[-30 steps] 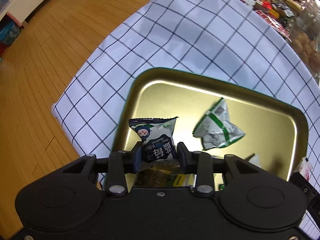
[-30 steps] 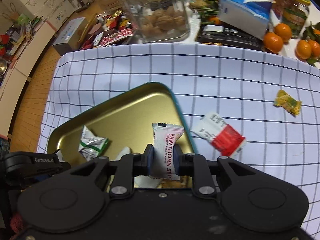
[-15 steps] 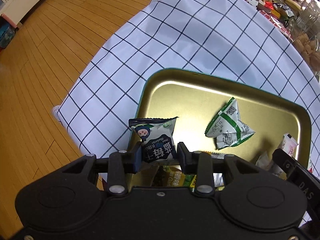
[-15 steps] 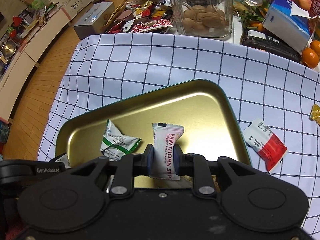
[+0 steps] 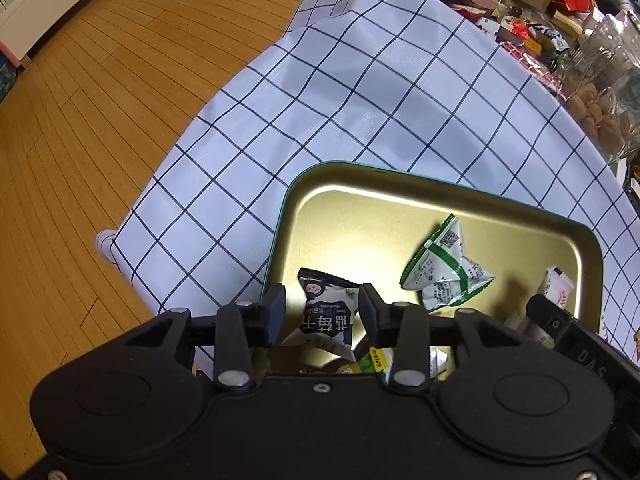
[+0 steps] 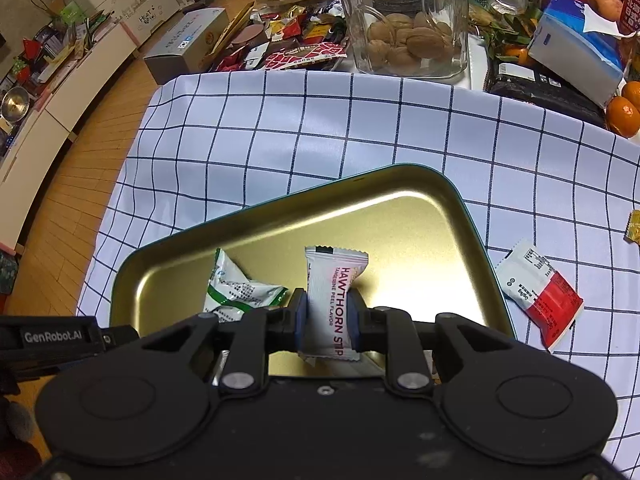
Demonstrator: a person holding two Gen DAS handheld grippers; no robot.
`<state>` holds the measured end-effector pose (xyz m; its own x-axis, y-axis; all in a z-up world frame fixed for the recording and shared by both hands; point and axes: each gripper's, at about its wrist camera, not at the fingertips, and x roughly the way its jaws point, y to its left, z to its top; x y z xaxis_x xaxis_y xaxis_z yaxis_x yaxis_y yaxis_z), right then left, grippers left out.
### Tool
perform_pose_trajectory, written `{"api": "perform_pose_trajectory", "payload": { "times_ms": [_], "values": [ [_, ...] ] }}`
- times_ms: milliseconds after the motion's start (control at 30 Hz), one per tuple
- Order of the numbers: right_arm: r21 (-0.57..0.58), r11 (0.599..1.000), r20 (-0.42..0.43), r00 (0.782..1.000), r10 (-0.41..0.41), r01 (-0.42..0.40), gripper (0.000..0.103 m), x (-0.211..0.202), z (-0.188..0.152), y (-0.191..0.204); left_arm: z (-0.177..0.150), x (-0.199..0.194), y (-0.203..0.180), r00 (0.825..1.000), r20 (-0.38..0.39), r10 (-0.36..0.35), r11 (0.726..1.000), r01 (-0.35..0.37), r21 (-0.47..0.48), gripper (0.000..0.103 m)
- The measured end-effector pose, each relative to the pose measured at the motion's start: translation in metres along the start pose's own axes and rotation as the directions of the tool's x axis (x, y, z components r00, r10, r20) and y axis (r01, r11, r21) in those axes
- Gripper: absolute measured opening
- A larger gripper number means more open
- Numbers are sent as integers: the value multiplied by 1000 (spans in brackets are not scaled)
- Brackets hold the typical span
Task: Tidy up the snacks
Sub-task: 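Open both grippers to drop the milk pack and Hawthorn candy into the tray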
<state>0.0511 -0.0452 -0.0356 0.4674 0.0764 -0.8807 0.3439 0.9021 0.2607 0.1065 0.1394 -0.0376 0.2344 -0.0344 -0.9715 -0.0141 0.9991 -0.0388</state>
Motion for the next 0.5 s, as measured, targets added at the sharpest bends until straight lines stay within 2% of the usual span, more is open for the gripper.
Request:
{"api": "perform_pose_trajectory", "payload": {
  "times_ms": [200,233,267,300,500],
  "values": [
    [6,1000,33,999,25,-25,26,-3,1,3,-2,3,-2,1000,-19,15,1000,-15,22,50],
    [2,1000,44,999,26,-26,30,-5,2,4,-2,3,-2,1000,-20,18,1000,-18,25,50],
    [-5,1000,54,998,27,-27,44,-7,2,5,-2,3,-2,1000,-22,20,999,-20,26,50],
    [-8,1000,66,997,26,-26,49,-9,2,6,-3,4,-2,999,-24,21,999,-21,28,50],
    [-23,1000,62,998,-1,3,49,-8,1,7,-2,3,-5,999,-27,36,999,-35,34,50]
  ]
}}
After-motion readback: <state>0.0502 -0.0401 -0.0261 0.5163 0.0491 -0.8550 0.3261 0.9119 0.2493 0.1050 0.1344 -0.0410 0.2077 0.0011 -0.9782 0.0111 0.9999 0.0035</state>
